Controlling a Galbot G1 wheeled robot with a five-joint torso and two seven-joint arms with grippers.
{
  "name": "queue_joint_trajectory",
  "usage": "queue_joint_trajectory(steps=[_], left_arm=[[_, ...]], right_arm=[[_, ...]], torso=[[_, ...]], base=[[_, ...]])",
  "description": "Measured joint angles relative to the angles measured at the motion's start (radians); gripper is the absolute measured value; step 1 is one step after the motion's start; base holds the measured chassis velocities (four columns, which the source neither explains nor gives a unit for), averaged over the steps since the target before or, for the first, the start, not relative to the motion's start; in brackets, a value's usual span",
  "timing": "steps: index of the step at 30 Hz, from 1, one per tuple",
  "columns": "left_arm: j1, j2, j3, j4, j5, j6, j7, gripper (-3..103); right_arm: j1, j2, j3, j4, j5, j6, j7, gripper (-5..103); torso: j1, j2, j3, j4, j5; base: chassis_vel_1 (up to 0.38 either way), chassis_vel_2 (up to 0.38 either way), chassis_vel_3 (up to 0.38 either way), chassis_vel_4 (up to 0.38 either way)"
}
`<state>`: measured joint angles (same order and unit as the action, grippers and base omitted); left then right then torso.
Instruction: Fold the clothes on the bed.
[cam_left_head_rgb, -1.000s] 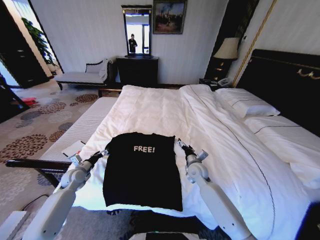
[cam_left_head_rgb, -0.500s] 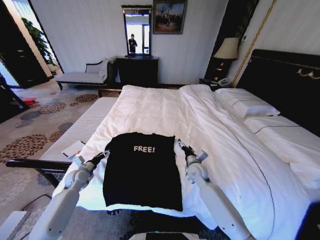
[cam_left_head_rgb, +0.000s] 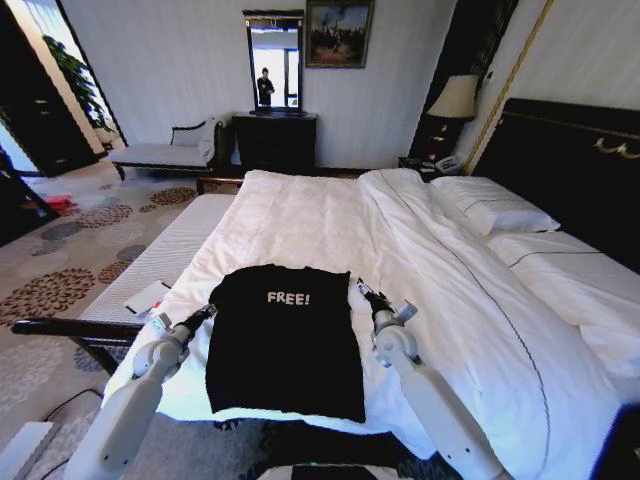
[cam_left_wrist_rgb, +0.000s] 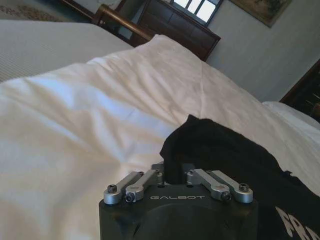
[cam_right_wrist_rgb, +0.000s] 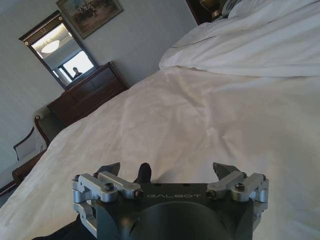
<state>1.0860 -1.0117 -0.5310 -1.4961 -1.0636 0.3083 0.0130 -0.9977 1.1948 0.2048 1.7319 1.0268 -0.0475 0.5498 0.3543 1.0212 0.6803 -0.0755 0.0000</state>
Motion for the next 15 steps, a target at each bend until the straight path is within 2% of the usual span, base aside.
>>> queue_joint_trajectory(steps=[3,5,10,15], left_arm=[[-0.003,0.003,-0.001,0.000,0.000,-0.001,0.000,13],[-0.011,0.008,-0.002,0.000,0.000,-0.003,0.000,3],[-0.035,0.016,0.004,-0.005,-0.001,-0.003,0.000,1],[-0.096,0.034,0.058,0.003,0.000,-0.003,-0.005,1]], right_arm=[[0.001,0.002,-0.001,-0.002,0.000,0.000,0.000,100],[0.003,0.004,-0.003,-0.005,0.000,0.000,0.000,100],[0.006,0.005,-0.003,-0.009,0.001,0.000,0.000,100],[0.007,0.005,-0.003,-0.017,0.001,0.000,0.001,100]], torso=[[0.000,0.000,0.000,0.0001,0.0000],[0.000,0.000,0.000,0.0001,0.0000],[0.000,0.000,0.000,0.0001,0.0000],[0.000,0.000,0.000,0.0001,0.0000]], base=[[0.000,0.000,0.000,0.000],[0.000,0.000,0.000,0.000],[0.000,0.000,0.000,0.000],[0.000,0.000,0.000,0.000]])
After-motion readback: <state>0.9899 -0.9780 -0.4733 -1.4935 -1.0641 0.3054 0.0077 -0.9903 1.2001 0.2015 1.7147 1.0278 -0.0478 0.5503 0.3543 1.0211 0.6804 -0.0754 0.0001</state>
